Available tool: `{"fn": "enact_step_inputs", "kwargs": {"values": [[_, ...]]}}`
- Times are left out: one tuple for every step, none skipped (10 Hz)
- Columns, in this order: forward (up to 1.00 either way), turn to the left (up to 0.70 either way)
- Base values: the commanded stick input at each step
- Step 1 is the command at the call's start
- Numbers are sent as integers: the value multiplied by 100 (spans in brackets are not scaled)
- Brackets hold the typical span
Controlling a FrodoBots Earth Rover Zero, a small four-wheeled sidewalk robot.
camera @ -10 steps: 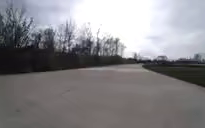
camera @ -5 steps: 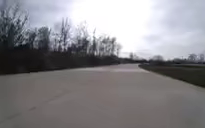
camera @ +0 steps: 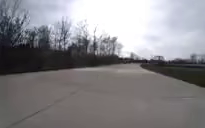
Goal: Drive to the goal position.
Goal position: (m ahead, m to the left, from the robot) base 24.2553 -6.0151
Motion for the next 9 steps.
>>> {"fn": "enact_step_inputs", "kwargs": {"values": [[100, -22], [100, -34], [100, -37], [100, -18], [100, 0], [100, 0], [100, 0], [100, 0], [100, 0]]}}
